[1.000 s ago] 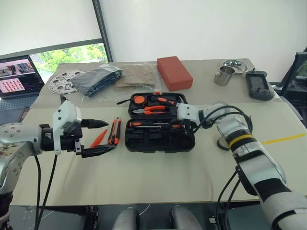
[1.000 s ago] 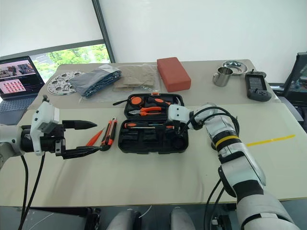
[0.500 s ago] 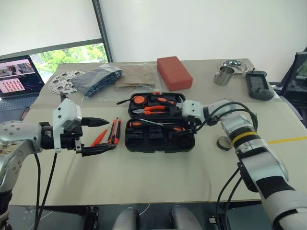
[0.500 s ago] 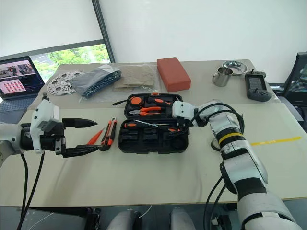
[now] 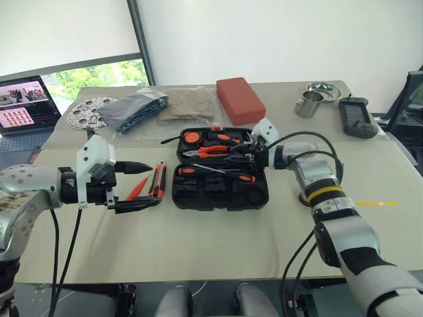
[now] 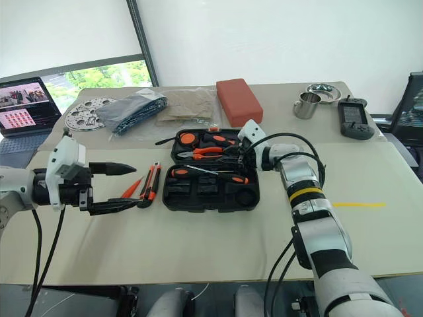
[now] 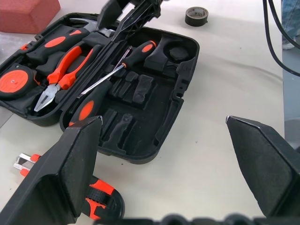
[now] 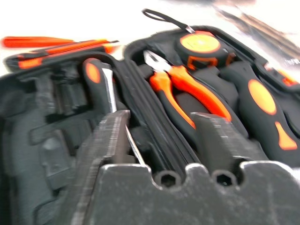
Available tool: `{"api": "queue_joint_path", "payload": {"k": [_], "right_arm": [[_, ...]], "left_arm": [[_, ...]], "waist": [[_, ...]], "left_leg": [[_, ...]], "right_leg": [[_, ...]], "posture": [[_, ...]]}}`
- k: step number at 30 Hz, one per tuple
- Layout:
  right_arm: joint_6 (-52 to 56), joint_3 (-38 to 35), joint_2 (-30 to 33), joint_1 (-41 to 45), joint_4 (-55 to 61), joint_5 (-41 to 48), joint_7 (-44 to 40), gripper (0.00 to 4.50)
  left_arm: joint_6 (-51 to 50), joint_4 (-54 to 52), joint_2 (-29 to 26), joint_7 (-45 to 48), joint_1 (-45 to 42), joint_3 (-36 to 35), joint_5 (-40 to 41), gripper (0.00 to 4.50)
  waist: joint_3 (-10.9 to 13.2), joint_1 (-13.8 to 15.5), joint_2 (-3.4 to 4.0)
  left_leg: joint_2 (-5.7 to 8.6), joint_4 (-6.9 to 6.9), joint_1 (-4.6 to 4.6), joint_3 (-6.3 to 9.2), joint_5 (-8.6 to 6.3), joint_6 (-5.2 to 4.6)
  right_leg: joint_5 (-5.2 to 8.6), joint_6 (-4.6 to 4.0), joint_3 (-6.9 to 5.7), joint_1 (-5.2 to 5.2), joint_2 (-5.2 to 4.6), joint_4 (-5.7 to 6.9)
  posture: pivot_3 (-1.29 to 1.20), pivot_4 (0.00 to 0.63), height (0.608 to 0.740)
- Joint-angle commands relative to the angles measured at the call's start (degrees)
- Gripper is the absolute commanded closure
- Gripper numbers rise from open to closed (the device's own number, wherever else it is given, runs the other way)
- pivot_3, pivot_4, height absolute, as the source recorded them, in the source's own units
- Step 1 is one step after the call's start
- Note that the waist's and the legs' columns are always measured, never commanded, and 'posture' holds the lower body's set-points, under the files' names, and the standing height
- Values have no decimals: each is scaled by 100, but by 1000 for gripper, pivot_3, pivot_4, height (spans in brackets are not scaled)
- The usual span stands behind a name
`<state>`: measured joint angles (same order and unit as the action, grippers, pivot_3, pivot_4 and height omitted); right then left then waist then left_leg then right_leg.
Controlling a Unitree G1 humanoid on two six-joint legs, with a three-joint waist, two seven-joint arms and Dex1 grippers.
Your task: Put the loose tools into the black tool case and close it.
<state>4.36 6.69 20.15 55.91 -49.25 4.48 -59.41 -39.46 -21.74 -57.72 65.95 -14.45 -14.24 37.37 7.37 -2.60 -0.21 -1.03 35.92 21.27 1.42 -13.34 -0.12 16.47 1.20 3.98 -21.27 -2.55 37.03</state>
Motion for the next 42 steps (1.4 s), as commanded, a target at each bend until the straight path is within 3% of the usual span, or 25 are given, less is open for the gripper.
{"api": "queue_joint_path", "payload": {"k": [1,3,16,27,42], "right_arm": [[-341,159,2,28,173,-277,113,3728],[-492,349,-9,-41,209,-462,53,4457],[-604,572,27,-337,684,-482,-580,4457],[-66,152,-31,-489,1065,-88,-304,4457],[139,866,125,-956,813,-842,-187,4457]], "left_arm": [[144,-34,-55,15,-176,4,18,0],[157,-32,-60,23,-179,16,17,0],[171,-21,-103,69,-147,22,-8,0],[171,-19,-72,56,-153,74,-13,0],[152,-29,-112,55,-89,35,-12,0]], "waist": [[0,-2,0],[0,-13,0],[1,-17,-1],[1,-12,-1],[0,-1,-4]], "left_leg": [[0,0,0,-1,0,0],[-1,-1,-1,-1,0,0],[-3,-1,-2,-1,0,0],[-4,-1,-2,0,0,0],[-3,0,-16,-1,0,0]], "right_leg": [[0,0,0,0,1,-1],[0,0,0,0,2,-2],[1,0,0,-3,6,-3],[1,0,0,-3,6,-3],[2,0,0,10,6,-7]], "posture": [[0,150,707],[0,150,707],[0,150,707],[0,150,707],[0,150,707]]}}
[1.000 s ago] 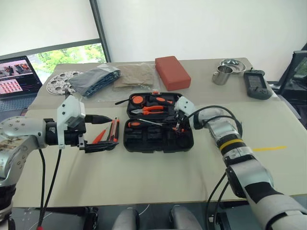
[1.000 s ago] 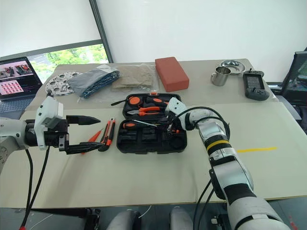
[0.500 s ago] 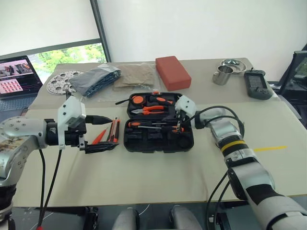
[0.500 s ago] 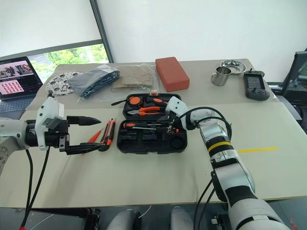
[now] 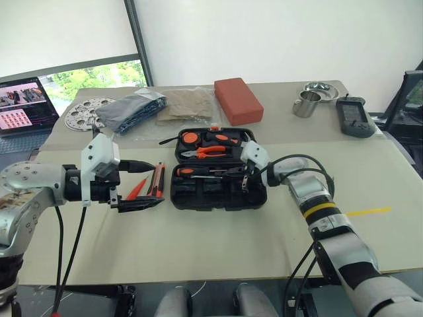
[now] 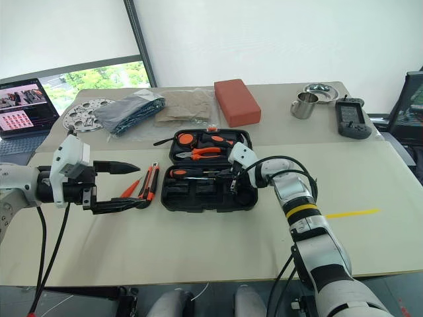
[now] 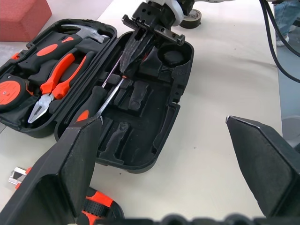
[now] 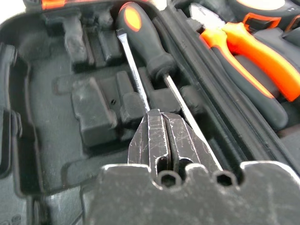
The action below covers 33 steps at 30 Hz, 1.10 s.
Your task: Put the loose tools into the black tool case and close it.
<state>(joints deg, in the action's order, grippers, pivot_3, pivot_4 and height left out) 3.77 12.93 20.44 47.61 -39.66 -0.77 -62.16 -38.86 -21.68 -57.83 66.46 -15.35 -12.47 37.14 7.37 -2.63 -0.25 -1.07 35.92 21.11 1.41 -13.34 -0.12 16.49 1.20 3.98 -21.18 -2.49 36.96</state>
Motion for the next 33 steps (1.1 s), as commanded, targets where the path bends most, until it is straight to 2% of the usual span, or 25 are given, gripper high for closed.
{"api": "queue_joint_path", "payload": {"k": [1,6,13,17,20,22,23,25,27,30,33], "right_arm": [[223,258,101,-123,-162,-360,141,4457],[185,16,25,-62,-52,-121,307,4457],[276,-772,297,-276,972,811,16,4457],[534,-1260,599,-751,1970,1379,-42,3409],[802,-1495,846,-1251,2809,1846,-246,2369],[947,-1630,1017,-1634,3311,2156,-418,1606],[1025,-1685,1090,-1789,3508,2278,-459,1364],[1193,-1969,1472,-2442,3998,2608,-734,624],[1192,-2179,1763,-2920,4231,2751,-852,83],[925,-2527,2038,-3409,4216,2985,-1149,83],[486,-3177,2113,-3812,4066,3339,-1445,83]], "left_arm": [[92,-40,-100,1,20,-149,10,0],[77,-86,17,-194,224,-252,13,0],[-14,-520,549,-1220,1319,-622,-197,0],[239,-578,1178,-2133,1910,-880,-611,0],[333,-306,1483,-2610,2015,-939,-904,0],[435,-27,1590,-2801,1992,-893,-1092,0],[485,80,1622,-2858,1986,-874,-1159,0],[641,454,1659,-2903,1936,-701,-1358,0],[728,654,1698,-2915,1881,-596,-1451,0],[819,835,1750,-2918,1831,-481,-1550,0],[894,1142,1789,-2948,1635,-315,-1684,0]], "waist": [[-1,2,-1],[-1,1,-2],[2,14,-3],[2,19,-3],[2,53,-4],[2,53,-4],[2,53,-4],[2,67,-5],[2,98,-5],[5,108,-9],[6,114,-12]], "left_leg": [[0,1,-1,0,0,0],[0,4,-5,0,0,0],[-4,1,8,4,1,1],[-8,-10,12,4,0,1],[-12,-8,16,8,-1,2],[-12,-9,13,10,-1,2],[-13,-8,13,9,0,2],[-13,-8,11,8,0,2],[-10,-8,10,8,0,2],[-5,-6,13,0,0,2],[-6,-5,9,-2,0,2]], "right_leg": [[0,0,0,1,0,0],[0,0,0,5,0,0],[0,-1,1,-9,-7,4],[0,-1,2,-8,-17,2],[0,-1,0,-7,-18,-15],[0,-1,0,-3,-17,-17],[0,-1,0,-2,-17,-18],[0,-2,0,0,-17,-19],[1,-2,0,4,-19,-22],[1,-3,3,3,-25,-28],[1,-2,4,7,-24,-31]], "posture": [[0,150,707],[0,150,707],[0,150,707],[0,150,707],[0,150,707],[0,150,707],[0,150,707],[0,150,707],[0,150,707],[0,150,707],[0,150,707]]}}
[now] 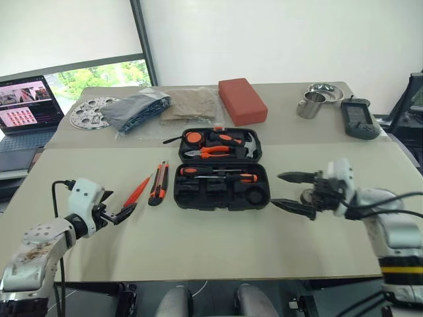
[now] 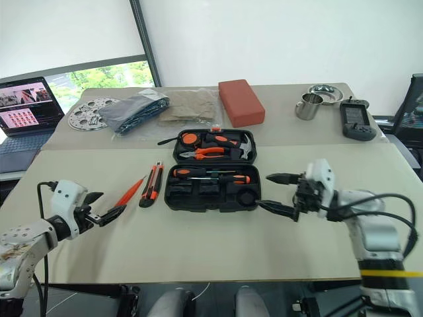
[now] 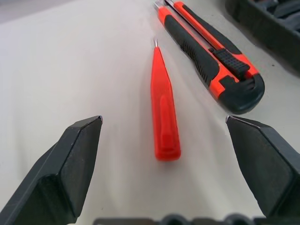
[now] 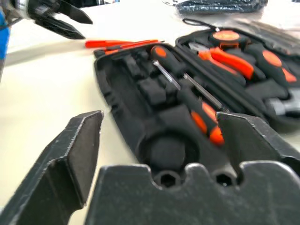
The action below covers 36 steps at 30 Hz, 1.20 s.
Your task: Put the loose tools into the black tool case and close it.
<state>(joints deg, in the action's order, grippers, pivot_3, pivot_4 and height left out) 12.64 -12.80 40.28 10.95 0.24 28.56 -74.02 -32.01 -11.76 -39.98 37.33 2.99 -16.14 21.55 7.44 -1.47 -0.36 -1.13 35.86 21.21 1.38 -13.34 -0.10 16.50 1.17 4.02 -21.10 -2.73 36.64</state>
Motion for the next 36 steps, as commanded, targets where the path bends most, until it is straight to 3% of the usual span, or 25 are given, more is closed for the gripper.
{"api": "queue_joint_path", "payload": {"k": [1,12,15,24,25,31,36], "right_arm": [[-404,-705,206,-236,76,427,-284,83],[-451,-1310,471,-1069,478,832,-444,83],[-554,-1439,403,-1056,613,941,-276,0],[-570,-1502,371,-1247,707,1123,-351,0],[-560,-1504,375,-1252,695,1143,-374,0],[-539,-1548,418,-1288,621,1233,-460,0],[-442,-1569,415,-1394,662,1324,-458,0]], "left_arm": [[234,238,23,-42,-277,96,-152,0],[348,1274,203,84,-930,557,-369,0],[239,1595,249,92,-1090,562,-328,639],[312,1747,270,267,-1105,446,-209,3872],[355,1690,285,272,-1070,381,-172,4032],[662,1083,155,432,-881,30,7,4030],[832,538,-137,1050,-1239,3,338,4030]], "waist": [[1,-2,-1],[1,15,-2],[1,26,-2],[-1,63,1],[-1,63,1],[1,51,-3],[5,80,-11]], "left_leg": [[-1,0,-2,-2,0,0],[5,0,-3,-5,0,0],[6,2,-5,-4,0,0],[9,2,-5,-4,0,0],[8,2,-5,-4,0,0],[3,1,-5,-4,0,0],[-2,1,-2,-4,0,1]], "right_leg": [[0,0,1,0,3,-1],[1,0,4,3,10,1],[2,2,3,5,10,2],[3,4,4,5,6,1],[3,4,3,6,6,1],[3,3,4,5,7,1],[3,3,2,5,5,-3]], "posture": [[0,150,707],[0,150,707],[0,150,707],[0,150,707],[0,150,707],[0,150,707],[0,150,707]]}}
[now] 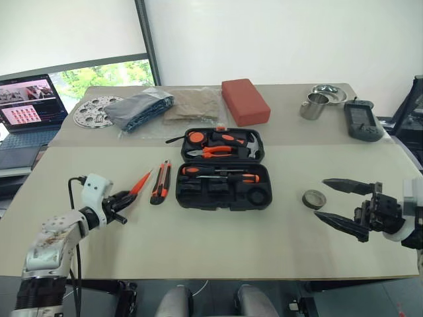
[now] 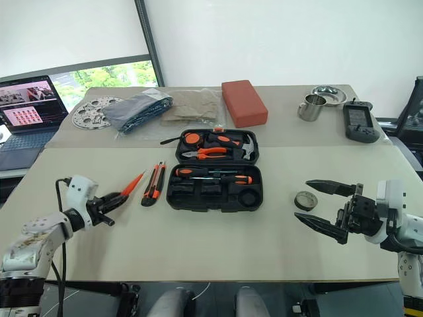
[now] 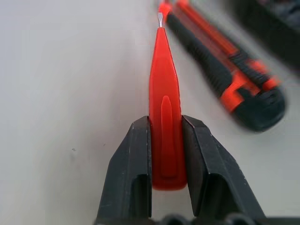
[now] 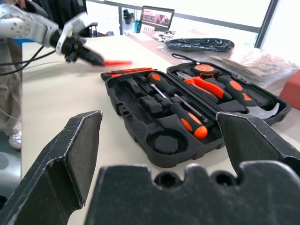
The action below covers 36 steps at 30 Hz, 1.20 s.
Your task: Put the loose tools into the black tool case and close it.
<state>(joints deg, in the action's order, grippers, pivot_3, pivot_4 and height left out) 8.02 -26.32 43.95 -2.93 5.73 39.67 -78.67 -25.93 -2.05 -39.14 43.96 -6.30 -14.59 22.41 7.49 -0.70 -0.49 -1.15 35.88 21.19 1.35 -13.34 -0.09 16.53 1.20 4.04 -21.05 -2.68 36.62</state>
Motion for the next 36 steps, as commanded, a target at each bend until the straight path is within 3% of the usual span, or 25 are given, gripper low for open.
{"api": "queue_joint_path", "payload": {"k": [1,7,13,18,27,36], "right_arm": [[28,-211,42,-9,130,216,23,0],[-47,-212,-14,-23,109,213,38,0],[-87,-265,-52,-64,139,208,71,0],[-15,-387,-96,-301,472,261,252,0],[-41,-495,-151,-601,726,338,501,0],[-104,-496,-135,-589,650,333,483,0]], "left_arm": [[234,-471,-264,482,-378,-136,304,4030],[232,-541,-476,1942,-1293,693,691,4030],[1663,1228,-401,2921,-2549,2137,-708,4030],[3031,3157,24,3264,-3914,3067,-1861,4030],[3834,4904,701,3585,-5181,3343,-2428,4030],[3946,5262,1031,3835,-5382,3352,-2633,4030]], "waist": [[-1,6,3],[-2,-5,5],[-2,-25,5],[-3,6,6],[-3,-2,7],[-3,-24,6]], "left_leg": [[2,0,0,-1,0,0],[15,0,2,-15,0,0],[12,1,0,-48,1,0],[17,7,15,-48,1,-1],[24,8,66,-31,-2,-7],[27,12,71,-17,-1,-7]], "right_leg": [[0,0,0,1,-1,1],[1,1,-2,2,2,-4],[5,8,0,1,19,-4],[20,35,1,-2,21,-11],[4,9,-1,-13,22,-47],[6,12,-3,-12,26,-41]], "posture": [[0,150,707],[0,150,707],[0,150,707],[0,150,707],[0,150,707],[0,150,707]]}}
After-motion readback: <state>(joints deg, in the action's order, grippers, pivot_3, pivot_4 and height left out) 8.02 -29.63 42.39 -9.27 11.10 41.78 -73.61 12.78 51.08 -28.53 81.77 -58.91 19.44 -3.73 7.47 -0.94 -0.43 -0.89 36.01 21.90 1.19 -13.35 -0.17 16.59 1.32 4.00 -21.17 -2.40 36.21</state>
